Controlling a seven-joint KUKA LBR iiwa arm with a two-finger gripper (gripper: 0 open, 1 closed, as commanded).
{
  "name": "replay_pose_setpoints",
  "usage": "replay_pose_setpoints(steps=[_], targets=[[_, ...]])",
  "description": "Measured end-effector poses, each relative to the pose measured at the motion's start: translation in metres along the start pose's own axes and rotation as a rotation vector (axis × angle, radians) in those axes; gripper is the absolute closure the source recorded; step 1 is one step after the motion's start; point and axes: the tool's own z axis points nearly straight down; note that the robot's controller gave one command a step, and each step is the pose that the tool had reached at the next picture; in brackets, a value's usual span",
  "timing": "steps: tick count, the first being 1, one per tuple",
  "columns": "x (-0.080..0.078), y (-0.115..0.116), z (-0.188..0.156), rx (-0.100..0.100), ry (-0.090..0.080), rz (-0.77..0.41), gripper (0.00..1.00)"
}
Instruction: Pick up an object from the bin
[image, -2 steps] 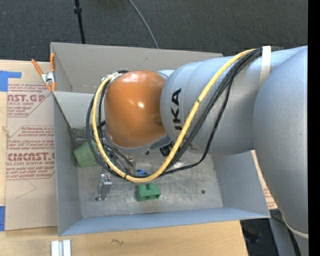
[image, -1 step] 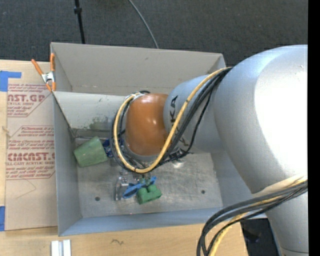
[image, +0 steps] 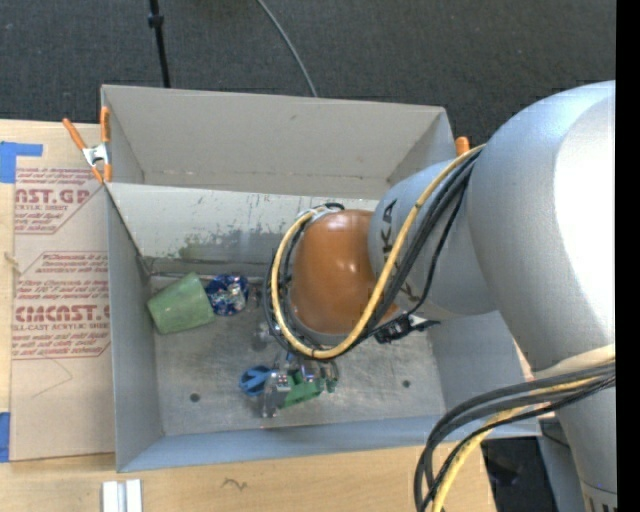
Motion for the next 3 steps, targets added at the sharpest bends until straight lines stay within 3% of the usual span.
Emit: replay_pose_setpoints(steps=[1, 2, 3], targets=[[0.001, 0.001, -0.001, 0.002, 0.009, -0.003, 1.00], [-0.021, -0.017, -0.126, 0.005, 0.002, -0.027, 1.00], [-0.032, -0.026, -0.210, 0.005, 0.000, -0.023, 1.00]])
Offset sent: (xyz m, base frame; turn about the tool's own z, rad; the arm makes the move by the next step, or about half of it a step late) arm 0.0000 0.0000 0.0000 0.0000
